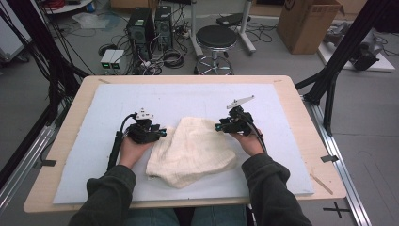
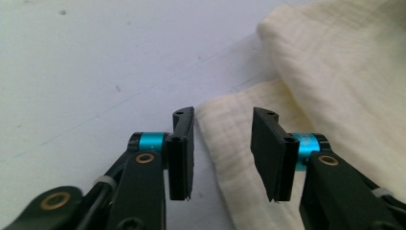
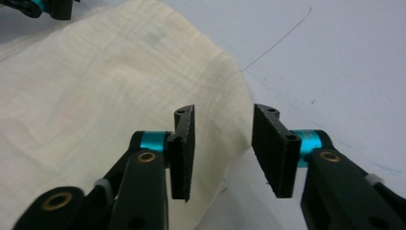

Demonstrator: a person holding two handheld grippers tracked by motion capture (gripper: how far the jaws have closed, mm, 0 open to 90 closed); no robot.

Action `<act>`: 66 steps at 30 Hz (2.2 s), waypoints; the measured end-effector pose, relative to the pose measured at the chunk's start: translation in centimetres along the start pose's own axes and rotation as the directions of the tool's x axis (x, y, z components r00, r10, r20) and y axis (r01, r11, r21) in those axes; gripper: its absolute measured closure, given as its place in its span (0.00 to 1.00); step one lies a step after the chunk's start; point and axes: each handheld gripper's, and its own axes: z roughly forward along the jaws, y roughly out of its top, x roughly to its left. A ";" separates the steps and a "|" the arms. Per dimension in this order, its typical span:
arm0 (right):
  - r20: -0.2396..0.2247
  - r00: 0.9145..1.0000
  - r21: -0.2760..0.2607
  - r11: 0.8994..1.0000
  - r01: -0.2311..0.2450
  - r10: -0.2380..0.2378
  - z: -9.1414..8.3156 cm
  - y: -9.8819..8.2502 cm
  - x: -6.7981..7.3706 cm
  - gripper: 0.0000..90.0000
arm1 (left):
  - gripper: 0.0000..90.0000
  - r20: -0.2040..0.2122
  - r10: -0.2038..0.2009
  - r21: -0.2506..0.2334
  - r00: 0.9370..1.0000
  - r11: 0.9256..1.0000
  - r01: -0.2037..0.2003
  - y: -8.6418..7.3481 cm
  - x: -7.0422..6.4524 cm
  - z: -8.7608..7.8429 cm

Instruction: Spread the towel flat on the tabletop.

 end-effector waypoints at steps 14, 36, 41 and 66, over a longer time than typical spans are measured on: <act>0.023 1.000 0.040 0.999 0.005 -0.006 1.2 -0.2 -0.8 0.94 | 0.97 -0.021 0.066 0.023 0.998 0.998 -0.065 0.1 0.1 0.5; 0.133 0.988 -0.066 0.995 -0.074 0.082 -2.7 0.6 -3.6 0.69 | 0.68 -0.019 -0.013 -0.095 1.000 0.995 0.011 4.7 2.9 -1.0; 0.086 0.996 -0.047 0.999 -0.009 0.013 -3.6 -0.9 -1.3 0.67 | 0.67 0.060 0.026 -0.119 0.998 0.993 -0.019 2.9 1.5 -2.9; -0.116 0.979 -0.002 0.985 0.171 -0.170 -5.3 -8.5 5.5 0.69 | 0.69 0.338 0.260 0.005 0.904 0.960 -0.278 -4.4 -5.2 -4.8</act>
